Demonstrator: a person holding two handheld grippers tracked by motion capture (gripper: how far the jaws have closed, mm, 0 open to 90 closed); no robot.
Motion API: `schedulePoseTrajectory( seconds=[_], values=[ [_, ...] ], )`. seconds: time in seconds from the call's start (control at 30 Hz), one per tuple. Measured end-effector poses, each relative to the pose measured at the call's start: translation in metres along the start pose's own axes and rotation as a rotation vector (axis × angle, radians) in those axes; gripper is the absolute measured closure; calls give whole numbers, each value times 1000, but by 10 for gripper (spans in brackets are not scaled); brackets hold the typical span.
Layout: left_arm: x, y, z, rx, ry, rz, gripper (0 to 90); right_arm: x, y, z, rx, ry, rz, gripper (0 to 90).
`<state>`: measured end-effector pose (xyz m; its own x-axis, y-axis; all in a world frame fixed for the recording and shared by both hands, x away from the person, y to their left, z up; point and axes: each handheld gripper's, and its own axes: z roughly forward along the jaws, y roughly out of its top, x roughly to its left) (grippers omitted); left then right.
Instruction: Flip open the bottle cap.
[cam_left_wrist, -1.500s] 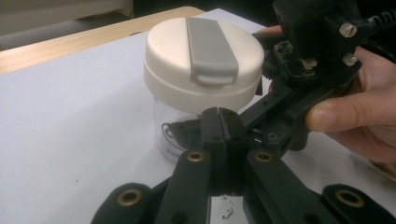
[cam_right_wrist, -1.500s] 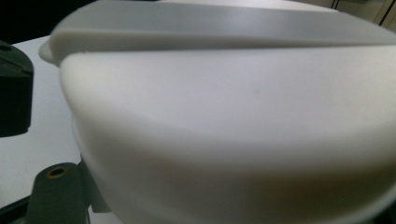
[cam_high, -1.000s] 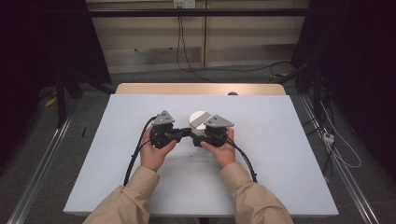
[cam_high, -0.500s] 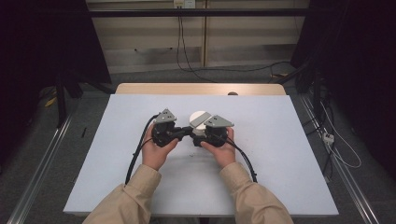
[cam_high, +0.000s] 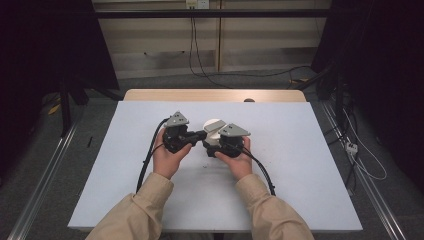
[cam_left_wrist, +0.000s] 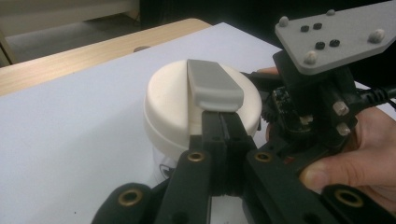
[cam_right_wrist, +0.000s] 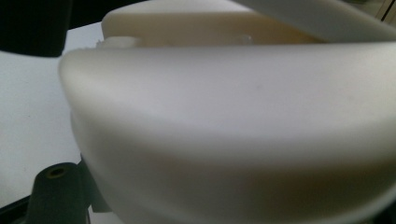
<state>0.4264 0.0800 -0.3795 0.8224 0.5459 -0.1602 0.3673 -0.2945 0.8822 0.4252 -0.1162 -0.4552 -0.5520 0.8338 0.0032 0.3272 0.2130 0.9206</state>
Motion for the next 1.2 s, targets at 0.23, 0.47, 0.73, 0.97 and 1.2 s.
schedulePoseTrajectory(
  seconds=[0.23, 0.47, 0.73, 0.97, 1.2],
  values=[
    [0, 6, 1, -13, 3, -14, 900, 0, 0, 0, 0, -1, -2, 184],
    [1, 13, 1, -19, 7, -11, 900, 0, 0, 0, 0, -2, -3, 184],
    [1, 20, 3, -19, 1, -10, 900, 1, 0, 0, -2, -4, -4, 184],
    [0, 26, 7, -18, -5, -4, 900, 1, 0, 0, -1, -5, -3, 184],
    [2, 30, 9, -21, -4, -7, 900, 1, 0, 0, -2, -6, -6, 184]
  ],
)
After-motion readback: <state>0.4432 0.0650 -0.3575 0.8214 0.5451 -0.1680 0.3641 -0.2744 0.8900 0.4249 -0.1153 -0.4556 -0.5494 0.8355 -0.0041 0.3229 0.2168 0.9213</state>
